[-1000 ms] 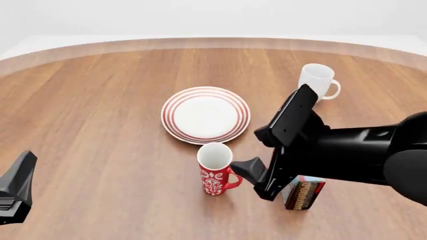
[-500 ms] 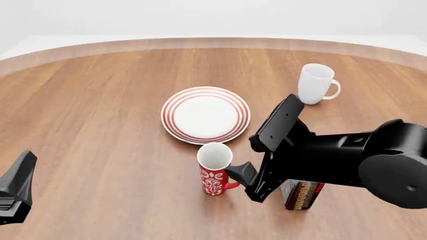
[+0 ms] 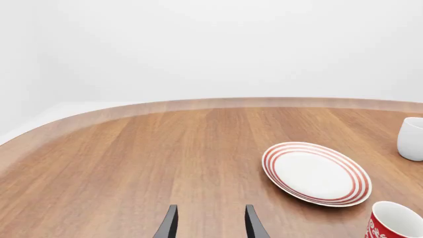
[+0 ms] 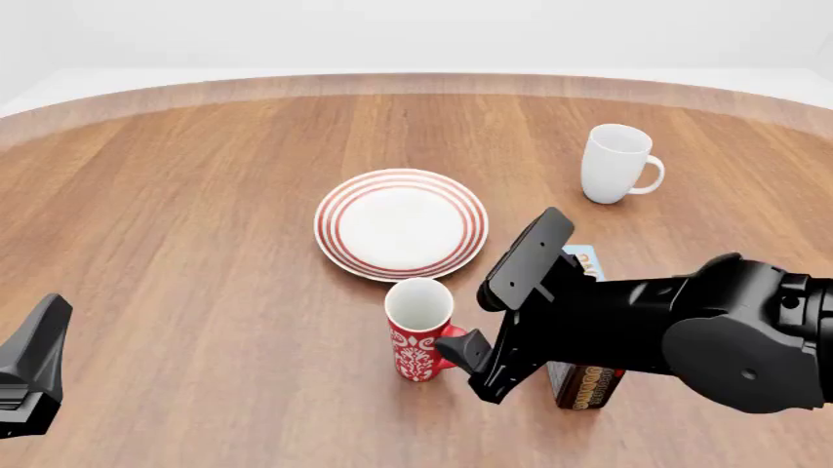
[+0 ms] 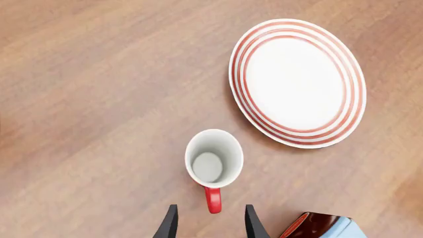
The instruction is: Pick up the red mug and put it on the plate
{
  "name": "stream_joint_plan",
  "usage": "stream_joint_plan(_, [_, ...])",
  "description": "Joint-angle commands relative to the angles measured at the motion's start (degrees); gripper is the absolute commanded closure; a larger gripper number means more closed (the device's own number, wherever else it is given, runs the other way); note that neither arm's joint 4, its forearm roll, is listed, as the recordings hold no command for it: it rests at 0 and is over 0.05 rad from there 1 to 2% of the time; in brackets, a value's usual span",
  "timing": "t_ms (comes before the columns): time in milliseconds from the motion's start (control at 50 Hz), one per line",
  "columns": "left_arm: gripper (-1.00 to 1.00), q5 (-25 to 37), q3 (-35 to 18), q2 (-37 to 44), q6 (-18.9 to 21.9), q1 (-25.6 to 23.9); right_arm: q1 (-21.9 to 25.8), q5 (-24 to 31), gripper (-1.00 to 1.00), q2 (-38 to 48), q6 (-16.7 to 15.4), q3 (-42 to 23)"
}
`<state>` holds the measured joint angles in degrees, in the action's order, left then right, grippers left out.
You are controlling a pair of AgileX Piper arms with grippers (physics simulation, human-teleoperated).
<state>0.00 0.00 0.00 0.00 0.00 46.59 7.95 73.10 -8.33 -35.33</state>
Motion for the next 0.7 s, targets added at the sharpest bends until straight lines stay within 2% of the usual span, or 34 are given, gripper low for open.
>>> stream_joint_plan(20, [-1.00,0.0,0.0,0.0,0.0,0.0,-0.4,-2.4,-1.00,2.5,0.2,0.9])
stream_joint_plan(700, [-1.00,0.0,0.0,0.0,0.0,0.0,0.8,-6.7,-1.00,6.3,2.2,3.2])
